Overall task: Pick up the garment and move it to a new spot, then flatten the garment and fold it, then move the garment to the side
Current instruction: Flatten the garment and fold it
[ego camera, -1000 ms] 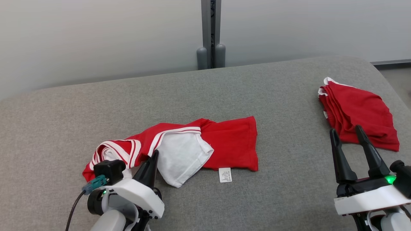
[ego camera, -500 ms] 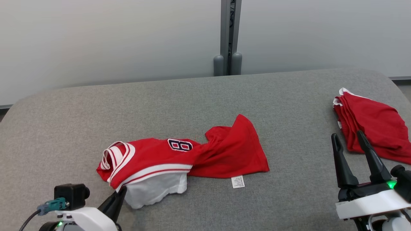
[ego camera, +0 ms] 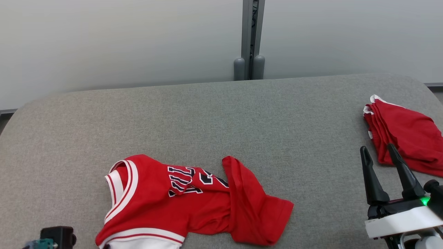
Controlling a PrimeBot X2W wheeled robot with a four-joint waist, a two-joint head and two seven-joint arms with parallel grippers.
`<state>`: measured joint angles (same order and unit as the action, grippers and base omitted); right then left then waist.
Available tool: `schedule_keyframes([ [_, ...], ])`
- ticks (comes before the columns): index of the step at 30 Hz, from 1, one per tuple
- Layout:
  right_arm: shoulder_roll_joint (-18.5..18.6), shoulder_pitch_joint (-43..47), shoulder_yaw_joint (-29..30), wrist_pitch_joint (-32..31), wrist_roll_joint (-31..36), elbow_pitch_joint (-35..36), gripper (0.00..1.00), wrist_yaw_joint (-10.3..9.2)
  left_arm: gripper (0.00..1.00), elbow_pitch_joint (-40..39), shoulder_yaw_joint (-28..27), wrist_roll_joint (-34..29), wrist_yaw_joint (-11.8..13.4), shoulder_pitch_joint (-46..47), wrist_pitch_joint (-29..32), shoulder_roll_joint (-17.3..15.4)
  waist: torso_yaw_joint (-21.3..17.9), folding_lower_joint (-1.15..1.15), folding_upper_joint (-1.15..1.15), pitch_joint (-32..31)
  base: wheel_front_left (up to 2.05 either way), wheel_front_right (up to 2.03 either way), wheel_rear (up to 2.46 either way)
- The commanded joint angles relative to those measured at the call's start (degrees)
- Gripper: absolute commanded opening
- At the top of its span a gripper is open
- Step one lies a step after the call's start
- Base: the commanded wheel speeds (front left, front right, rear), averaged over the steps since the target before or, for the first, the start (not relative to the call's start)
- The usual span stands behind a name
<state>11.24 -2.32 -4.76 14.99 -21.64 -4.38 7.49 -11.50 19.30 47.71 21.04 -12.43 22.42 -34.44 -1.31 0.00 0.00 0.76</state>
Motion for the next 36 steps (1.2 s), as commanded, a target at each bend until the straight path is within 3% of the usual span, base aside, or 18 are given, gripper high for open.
schedule_keyframes([
  [1,0.23,0.24,-0.01,0.26,0.01,-0.31,1.0,0.01,0.77,1.39,0.81,0.75,-0.5,0.21,0.26,1.1,0.02,0.0,0.0,0.03,0.0,0.0,0.0],
  [2,0.16,0.11,-0.17,0.26,-0.01,-0.5,1.0,0.01,1.0,2.5,1.32,0.52,-0.84,0.65,0.32,1.37,-0.05,0.0,0.0,0.07,0.0,0.0,0.0],
  [6,0.35,-0.26,-0.28,0.26,-0.42,-1.13,1.0,0.01,1.0,4.61,2.09,-1.47,-1.65,3.02,-3.22,3.19,-0.18,0.0,0.0,0.17,0.0,0.0,0.0],
  [12,0.71,-0.12,-0.3,0.26,-0.56,-1.59,1.0,0.01,1.0,4.16,0.29,-7.75,2.34,5.55,-9.86,2.81,0.02,0.0,0.0,0.14,0.0,0.0,0.0],
  [15,0.71,-0.36,-0.57,0.26,-0.54,-1.86,1.0,0.01,1.0,4.38,0.44,-10.44,3.57,7.02,-14.16,4.41,0.2,0.0,0.0,-0.02,0.0,0.0,0.0],
  [16,0.87,-0.52,-0.75,0.26,-0.62,-1.94,1.0,0.01,1.0,5.13,1.2,-12.03,3.57,8.24,-18.04,6.53,0.32,0.0,0.0,-0.07,0.0,0.0,0.0],
  [21,1.39,-0.85,-2.55,0.26,-1.01,-2.23,1.0,0.01,1.0,8.9,3.95,-12.38,0.46,10.66,-24.04,11.49,0.87,0.0,0.0,-0.31,0.0,0.0,0.0],
  [30,3.54,-3.52,-8.52,0.26,-2.55,-5.02,1.0,0.01,1.0,14.19,5.74,-12.33,-2.18,13.37,-25.94,13.52,3.05,0.0,0.0,-0.5,0.0,0.0,0.0],
  [36,4.88,-9.26,-18.06,-7.55,-12.28,-12.58,1.0,0.02,1.0,16.03,7.15,-11.94,-3.5,14.7,-26.35,15.02,6.1,0.0,0.0,-0.06,0.0,0.0,0.0],
])
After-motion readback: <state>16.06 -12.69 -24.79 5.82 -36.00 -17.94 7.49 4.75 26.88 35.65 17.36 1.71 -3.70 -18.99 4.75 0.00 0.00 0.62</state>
